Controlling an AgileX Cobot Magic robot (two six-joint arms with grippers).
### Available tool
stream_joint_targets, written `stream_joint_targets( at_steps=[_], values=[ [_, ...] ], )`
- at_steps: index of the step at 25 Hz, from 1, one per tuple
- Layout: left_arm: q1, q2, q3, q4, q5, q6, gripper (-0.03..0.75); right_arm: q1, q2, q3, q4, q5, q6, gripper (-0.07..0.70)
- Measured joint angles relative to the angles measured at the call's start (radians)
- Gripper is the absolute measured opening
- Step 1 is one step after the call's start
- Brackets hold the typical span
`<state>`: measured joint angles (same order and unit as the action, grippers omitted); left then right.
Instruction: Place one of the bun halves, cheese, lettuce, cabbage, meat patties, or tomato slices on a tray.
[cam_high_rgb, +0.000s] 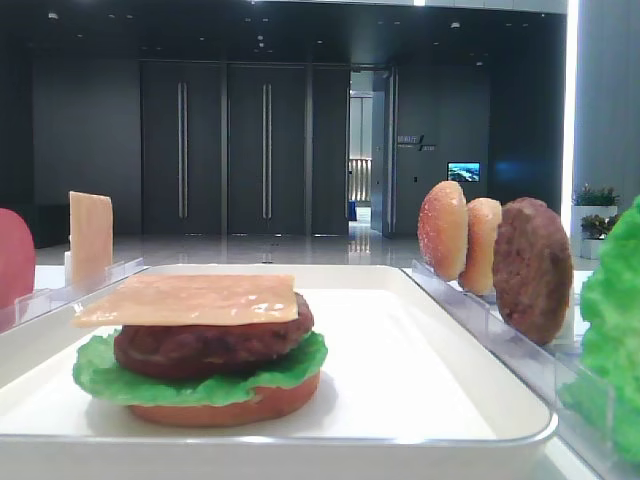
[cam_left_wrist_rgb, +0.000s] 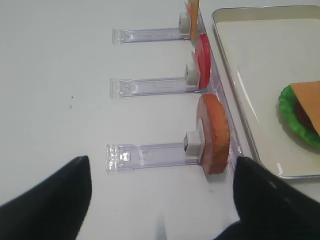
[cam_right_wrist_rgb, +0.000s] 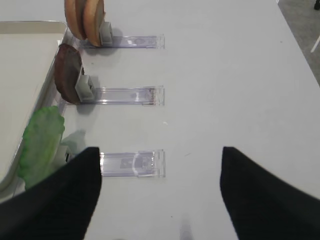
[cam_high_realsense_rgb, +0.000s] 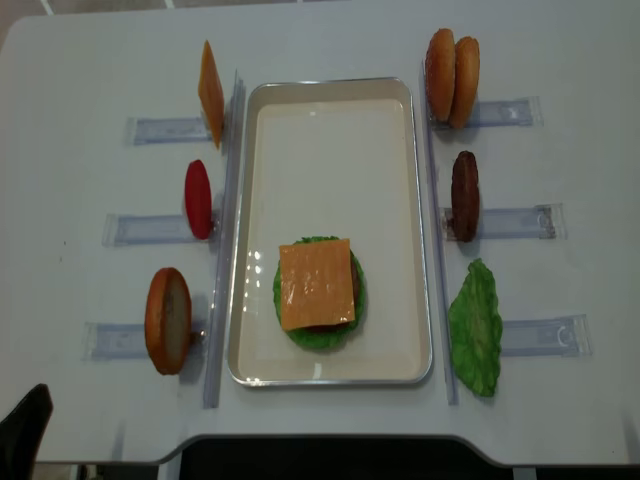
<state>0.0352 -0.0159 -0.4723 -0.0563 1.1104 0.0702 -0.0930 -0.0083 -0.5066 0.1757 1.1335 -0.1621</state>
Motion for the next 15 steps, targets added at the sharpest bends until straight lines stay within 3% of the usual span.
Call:
stream_joint_targets(
  at_steps=[15],
  values=[
    [0.000,0.000,0.000,0.000,0.000,0.000,0.610,0.000,0.000,0.000,0.000,0.000,0.000,0.479]
  ],
)
